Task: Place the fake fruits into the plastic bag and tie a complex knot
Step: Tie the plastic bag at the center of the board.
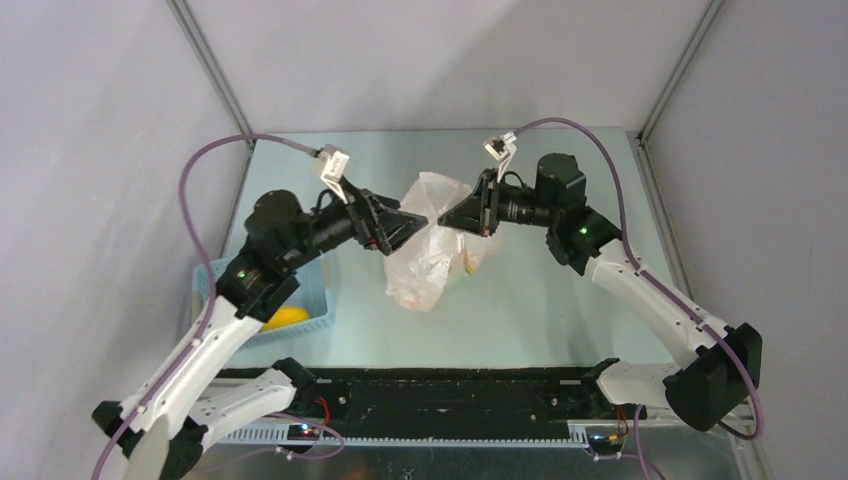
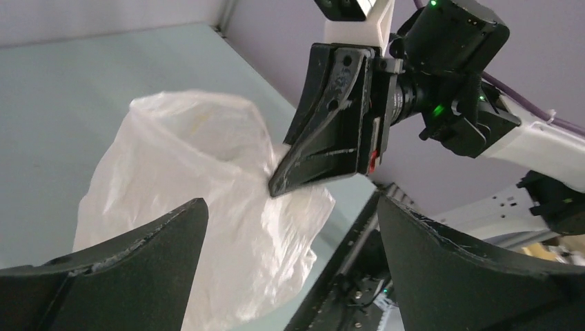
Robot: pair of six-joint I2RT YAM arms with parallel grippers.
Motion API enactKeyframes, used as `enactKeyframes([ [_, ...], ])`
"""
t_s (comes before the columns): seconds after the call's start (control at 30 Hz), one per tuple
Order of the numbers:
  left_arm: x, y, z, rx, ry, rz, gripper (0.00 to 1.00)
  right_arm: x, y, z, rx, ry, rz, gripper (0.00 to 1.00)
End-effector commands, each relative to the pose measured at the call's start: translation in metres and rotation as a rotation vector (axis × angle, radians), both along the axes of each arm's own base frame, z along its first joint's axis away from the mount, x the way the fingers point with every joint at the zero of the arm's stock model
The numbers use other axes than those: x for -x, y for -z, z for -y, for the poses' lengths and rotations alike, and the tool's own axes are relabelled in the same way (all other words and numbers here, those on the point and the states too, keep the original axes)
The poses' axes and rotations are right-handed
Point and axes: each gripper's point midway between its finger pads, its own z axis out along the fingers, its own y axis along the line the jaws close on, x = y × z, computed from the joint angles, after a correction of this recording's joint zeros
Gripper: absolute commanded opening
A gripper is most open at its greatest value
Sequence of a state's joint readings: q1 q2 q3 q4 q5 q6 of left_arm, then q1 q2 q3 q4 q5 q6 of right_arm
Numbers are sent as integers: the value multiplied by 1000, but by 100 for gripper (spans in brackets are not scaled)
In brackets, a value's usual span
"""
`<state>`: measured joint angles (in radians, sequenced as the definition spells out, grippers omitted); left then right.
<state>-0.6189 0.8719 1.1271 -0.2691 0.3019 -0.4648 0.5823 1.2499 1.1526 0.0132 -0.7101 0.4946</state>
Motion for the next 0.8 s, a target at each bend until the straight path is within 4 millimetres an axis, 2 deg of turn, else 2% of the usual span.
enactKeyframes([
  [0.0,0,-6,26,135,117,-38,100,21,13,4,51,-137,73,0],
  [0.03,-3,-3,27,132,109,-44,100,22,23,4,58,-139,56,0],
  [0.17,-18,18,34,106,91,-54,99,24,42,5,42,-146,47,0],
  [0.27,-20,18,41,123,122,-25,99,30,53,6,30,-159,19,0],
  [0.4,-16,25,52,128,208,29,99,35,56,8,21,-166,18,0],
  [0.57,-11,57,70,70,337,-28,99,37,56,11,23,-164,29,0],
  [0.7,-16,86,73,21,331,-87,99,36,58,15,24,-142,33,0],
  [0.77,-18,93,70,6,311,-86,99,34,59,17,24,-122,38,0],
])
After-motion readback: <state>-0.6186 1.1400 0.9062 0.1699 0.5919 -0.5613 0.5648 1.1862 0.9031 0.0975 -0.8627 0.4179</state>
